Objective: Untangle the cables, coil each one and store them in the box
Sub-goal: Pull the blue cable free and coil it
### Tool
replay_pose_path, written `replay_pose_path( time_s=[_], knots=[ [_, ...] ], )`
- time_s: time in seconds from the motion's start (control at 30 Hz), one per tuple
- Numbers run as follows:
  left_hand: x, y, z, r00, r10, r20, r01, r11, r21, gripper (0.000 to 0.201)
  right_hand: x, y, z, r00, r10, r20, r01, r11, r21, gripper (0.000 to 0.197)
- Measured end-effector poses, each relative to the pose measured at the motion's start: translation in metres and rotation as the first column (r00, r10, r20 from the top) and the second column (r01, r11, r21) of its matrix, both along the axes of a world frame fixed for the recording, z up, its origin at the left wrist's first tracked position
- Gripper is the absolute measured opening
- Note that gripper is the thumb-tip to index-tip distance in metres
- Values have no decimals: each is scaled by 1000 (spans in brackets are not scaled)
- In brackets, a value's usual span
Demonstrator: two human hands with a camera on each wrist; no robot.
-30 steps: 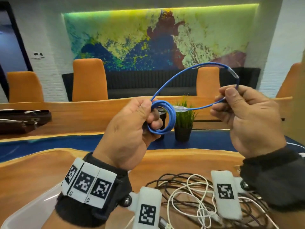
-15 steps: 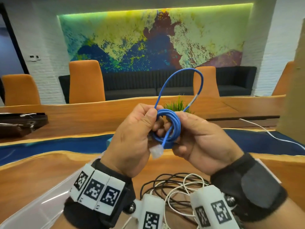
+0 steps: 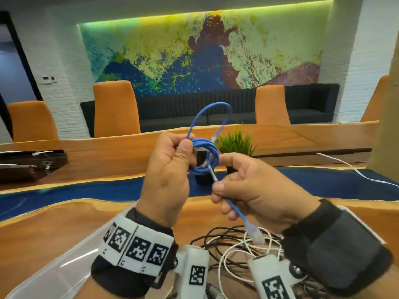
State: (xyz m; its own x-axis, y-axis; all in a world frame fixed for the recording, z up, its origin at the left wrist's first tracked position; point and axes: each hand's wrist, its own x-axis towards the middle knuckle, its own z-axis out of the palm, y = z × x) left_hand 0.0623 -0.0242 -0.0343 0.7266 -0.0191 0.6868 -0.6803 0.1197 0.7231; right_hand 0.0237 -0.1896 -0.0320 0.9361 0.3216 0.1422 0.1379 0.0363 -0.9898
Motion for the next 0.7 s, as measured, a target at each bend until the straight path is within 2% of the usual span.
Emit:
replay_pose_path(
  time_s=[0.03, 0.07, 0.1, 0.17, 0.2, 0.27, 0.33, 0.37, 0.4, 0.47, 0.53, 0.63, 0.7],
  knots=[
    [3, 9, 4, 1000, 23, -6, -23, 999, -31, 17, 2, -7, 1, 990, -101, 98, 115, 982, -150, 23],
    [6, 18, 9, 999, 45, -16, -46, 997, -56, 17, 4, -15, 2, 949, -215, 229, 279, 913, -299, 19],
    [8, 27, 14, 997, 67, -27, -69, 995, -75, 17, 6, -26, 5, 875, -317, 365, 455, 797, -398, 18],
    [8, 38, 20, 996, 86, -32, -88, 993, -80, 17, 9, -53, 11, 700, -454, 552, 701, 586, -407, 22],
    [8, 39, 21, 996, 81, -26, -83, 994, -65, 17, 10, -66, 14, 622, -506, 597, 772, 524, -360, 23],
    [6, 33, 20, 998, 66, -19, -66, 998, -14, 19, 9, -86, 18, 510, -567, 647, 847, 464, -260, 21],
    [5, 25, 16, 998, 53, -32, -52, 998, 43, 20, 9, -100, 16, 459, -581, 672, 870, 448, -207, 13],
    [5, 22, 13, 998, 47, -48, -43, 996, 74, 18, 9, -104, 14, 423, -578, 698, 888, 416, -195, 21],
    [5, 21, 12, 997, 42, -67, -35, 994, 106, 16, 8, -105, 12, 374, -581, 723, 911, 376, -170, 25],
    [4, 23, 10, 993, 42, -110, -21, 983, 185, 13, 8, -98, 13, 292, -599, 746, 933, 350, -85, 17],
    [3, 27, 9, 991, 50, -125, -14, 962, 273, 11, 7, -88, 15, 235, -615, 753, 941, 338, -17, 18],
    [3, 32, 10, 994, 63, -90, -18, 901, 434, 12, 5, -84, 17, 193, -593, 782, 949, 315, 4, 24],
    [6, 35, 8, 994, 112, -15, -83, 808, 584, 15, 5, -91, 15, 153, -578, 801, 964, 266, 8, 28]
  ],
)
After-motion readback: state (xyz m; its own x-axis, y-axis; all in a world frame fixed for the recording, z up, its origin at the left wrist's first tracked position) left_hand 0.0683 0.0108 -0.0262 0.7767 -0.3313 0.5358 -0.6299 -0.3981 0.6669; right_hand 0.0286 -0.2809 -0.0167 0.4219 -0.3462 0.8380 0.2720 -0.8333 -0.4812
